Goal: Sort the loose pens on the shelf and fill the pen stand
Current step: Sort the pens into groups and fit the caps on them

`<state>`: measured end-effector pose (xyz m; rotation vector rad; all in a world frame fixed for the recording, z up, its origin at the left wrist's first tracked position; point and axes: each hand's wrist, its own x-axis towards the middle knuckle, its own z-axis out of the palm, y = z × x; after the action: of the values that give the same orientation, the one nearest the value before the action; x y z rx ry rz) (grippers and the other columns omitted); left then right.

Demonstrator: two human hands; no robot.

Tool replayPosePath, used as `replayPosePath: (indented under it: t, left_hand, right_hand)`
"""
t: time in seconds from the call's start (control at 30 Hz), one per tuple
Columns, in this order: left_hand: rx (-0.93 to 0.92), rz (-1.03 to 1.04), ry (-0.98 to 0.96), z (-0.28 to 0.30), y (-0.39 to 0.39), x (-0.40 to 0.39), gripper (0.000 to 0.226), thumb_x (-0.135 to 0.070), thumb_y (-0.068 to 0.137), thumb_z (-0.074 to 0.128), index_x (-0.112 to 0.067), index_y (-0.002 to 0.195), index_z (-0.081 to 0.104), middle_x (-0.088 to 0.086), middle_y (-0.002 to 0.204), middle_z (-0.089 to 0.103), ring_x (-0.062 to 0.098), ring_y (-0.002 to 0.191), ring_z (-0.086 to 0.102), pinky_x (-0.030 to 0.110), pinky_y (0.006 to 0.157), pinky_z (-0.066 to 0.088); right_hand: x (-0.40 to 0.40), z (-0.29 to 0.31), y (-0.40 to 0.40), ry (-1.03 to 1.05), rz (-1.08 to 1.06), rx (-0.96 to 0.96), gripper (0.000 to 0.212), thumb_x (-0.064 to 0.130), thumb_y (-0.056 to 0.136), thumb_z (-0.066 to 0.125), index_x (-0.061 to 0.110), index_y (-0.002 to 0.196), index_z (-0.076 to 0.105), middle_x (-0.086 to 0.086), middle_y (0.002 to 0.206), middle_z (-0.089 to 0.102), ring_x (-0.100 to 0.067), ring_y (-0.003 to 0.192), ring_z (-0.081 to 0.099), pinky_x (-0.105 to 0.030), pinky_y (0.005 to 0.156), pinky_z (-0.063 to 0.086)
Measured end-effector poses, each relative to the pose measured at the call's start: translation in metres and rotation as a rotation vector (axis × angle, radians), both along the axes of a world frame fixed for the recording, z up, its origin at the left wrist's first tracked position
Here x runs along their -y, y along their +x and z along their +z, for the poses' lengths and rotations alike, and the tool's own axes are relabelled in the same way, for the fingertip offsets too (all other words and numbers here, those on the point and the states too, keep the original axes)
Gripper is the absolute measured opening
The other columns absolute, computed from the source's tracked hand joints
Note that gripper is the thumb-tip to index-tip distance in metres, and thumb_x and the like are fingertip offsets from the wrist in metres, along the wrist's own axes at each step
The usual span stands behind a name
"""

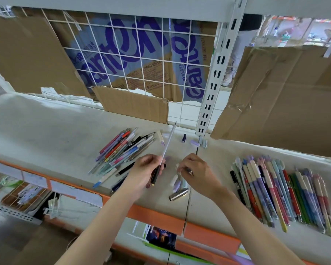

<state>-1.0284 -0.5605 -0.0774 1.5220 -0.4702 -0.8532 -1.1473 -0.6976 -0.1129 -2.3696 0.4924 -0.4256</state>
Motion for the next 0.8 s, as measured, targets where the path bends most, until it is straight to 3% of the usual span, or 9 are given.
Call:
replayPosePath:
  t: [0.07, 0.23, 0.37, 0.5, 0.6, 0.67, 0.8]
  left_hand:
    - [-0.085, 0.011, -0.008, -0.001, 0.002, 0.000, 0.023, -0.017, 0.094, 0.053, -0.009, 0.075, 0.062, -0.002, 0.059, 0.059, 0.015, 0.059, 0.050, 0.026, 0.061, 0.036]
    - [-0.309, 0.041, -0.115, 0.001, -0.002, 0.006, 0.027, -0.011, 0.094, 0.050, -0.006, 0.073, 0.066, 0.000, 0.060, 0.062, 0.011, 0.054, 0.054, 0.016, 0.052, 0.045]
    - [-0.416, 0.102, -0.261, -0.001, -0.005, 0.013, 0.024, -0.012, 0.093, 0.047, -0.004, 0.074, 0.060, 0.002, 0.061, 0.060, 0.014, 0.057, 0.056, 0.020, 0.055, 0.049]
    - [-0.538, 0.154, -0.327, -0.003, -0.009, 0.018, 0.020, -0.014, 0.095, 0.045, -0.010, 0.077, 0.054, 0.001, 0.063, 0.061, 0.011, 0.056, 0.057, 0.018, 0.043, 0.042]
    - [-0.642, 0.244, -0.459, 0.000, 0.002, 0.017, 0.020, -0.013, 0.096, 0.043, -0.012, 0.079, 0.054, -0.001, 0.064, 0.064, 0.009, 0.059, 0.061, 0.019, 0.057, 0.052]
    - [-0.667, 0.298, -0.495, 0.001, 0.014, 0.013, 0.019, -0.012, 0.095, 0.044, -0.011, 0.079, 0.055, 0.000, 0.063, 0.064, 0.008, 0.057, 0.061, 0.018, 0.058, 0.053]
    - [-0.660, 0.258, -0.465, -0.005, 0.017, 0.007, 0.014, -0.010, 0.094, 0.046, -0.011, 0.087, 0.059, 0.000, 0.063, 0.061, 0.008, 0.056, 0.058, 0.018, 0.054, 0.052]
  right_hand:
    - [-0.002, 0.001, 0.000, 0.009, -0.016, 0.016, 0.012, 0.004, 0.087, 0.058, 0.007, 0.083, 0.069, 0.003, 0.089, 0.052, 0.000, 0.072, 0.052, -0.006, 0.069, 0.038]
    - [-0.015, 0.023, -0.001, 0.213, -0.081, 0.107, 0.019, 0.007, 0.086, 0.062, 0.023, 0.075, 0.063, 0.008, 0.077, 0.061, -0.003, 0.072, 0.055, -0.008, 0.066, 0.039]
    - [-0.032, 0.034, 0.004, 0.420, -0.052, 0.022, 0.024, 0.032, 0.082, 0.071, 0.023, 0.071, 0.052, 0.007, 0.062, 0.057, -0.006, 0.058, 0.053, -0.012, 0.054, 0.035]
    - [-0.042, 0.024, 0.012, 0.315, -0.098, -0.039, 0.029, 0.023, 0.080, 0.073, 0.024, 0.067, 0.047, 0.011, 0.062, 0.051, -0.003, 0.055, 0.049, -0.014, 0.053, 0.035]
    - [-0.040, 0.021, 0.006, 0.307, -0.045, -0.107, 0.015, 0.013, 0.081, 0.067, 0.016, 0.074, 0.055, 0.012, 0.065, 0.054, 0.001, 0.058, 0.051, -0.011, 0.058, 0.039]
    - [-0.037, 0.021, 0.002, 0.319, -0.031, -0.139, 0.009, 0.012, 0.082, 0.064, 0.017, 0.080, 0.057, 0.010, 0.067, 0.057, -0.001, 0.062, 0.052, -0.012, 0.061, 0.041]
    - [-0.038, 0.026, 0.005, 0.283, -0.004, -0.181, 0.022, 0.014, 0.086, 0.058, 0.028, 0.096, 0.044, 0.002, 0.071, 0.065, -0.008, 0.067, 0.057, -0.018, 0.065, 0.043]
